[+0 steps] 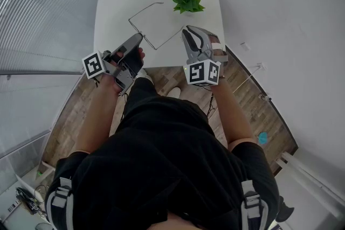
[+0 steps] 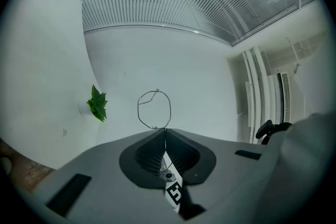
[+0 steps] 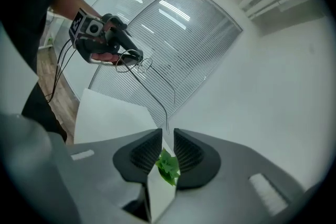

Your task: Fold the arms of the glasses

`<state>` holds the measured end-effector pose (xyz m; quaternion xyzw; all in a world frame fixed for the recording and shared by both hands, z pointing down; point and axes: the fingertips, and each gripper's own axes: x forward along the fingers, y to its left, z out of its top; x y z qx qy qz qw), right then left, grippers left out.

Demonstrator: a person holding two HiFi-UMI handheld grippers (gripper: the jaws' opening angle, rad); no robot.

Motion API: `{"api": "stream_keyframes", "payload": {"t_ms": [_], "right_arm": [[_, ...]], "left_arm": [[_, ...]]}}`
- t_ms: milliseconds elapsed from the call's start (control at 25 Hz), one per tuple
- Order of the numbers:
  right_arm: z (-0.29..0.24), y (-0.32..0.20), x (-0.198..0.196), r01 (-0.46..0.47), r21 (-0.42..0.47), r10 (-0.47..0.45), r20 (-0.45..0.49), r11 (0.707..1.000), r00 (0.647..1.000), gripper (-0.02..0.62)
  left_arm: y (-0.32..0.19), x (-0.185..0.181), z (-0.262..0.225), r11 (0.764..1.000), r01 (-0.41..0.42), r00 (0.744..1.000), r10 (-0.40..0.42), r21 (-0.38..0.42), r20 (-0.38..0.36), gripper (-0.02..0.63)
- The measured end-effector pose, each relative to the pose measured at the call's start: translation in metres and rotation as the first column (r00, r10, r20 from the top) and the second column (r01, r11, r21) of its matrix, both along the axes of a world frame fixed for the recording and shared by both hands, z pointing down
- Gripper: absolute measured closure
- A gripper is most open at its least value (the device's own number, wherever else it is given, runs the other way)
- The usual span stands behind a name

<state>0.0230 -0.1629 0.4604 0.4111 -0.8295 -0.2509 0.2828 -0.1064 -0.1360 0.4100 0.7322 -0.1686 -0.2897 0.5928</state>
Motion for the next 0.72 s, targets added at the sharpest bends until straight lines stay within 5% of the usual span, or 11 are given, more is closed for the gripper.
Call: {"api": "stream_keyframes", "payload": {"t_ms": [280, 720], "right_arm": [[0.0008, -0.0023, -0.0029, -0.017, 0.086, 0.028, -0.127, 0.996, 0.991, 0.518], [-0.0014, -0.0057, -0.0021, -0.024, 0.134, 0.049, -0.187, 0.991, 0.981, 0.552]], "left_arm": [[0.0002, 0.0021, -0.0015, 1.0, -0.005, 1.0, 0.005, -0.005, -0.008, 0.595], [0.0008, 0.0052, -0.0023, 1.0, -0.017, 1.0, 0.017, -0.015, -0.013, 0.595]]}}
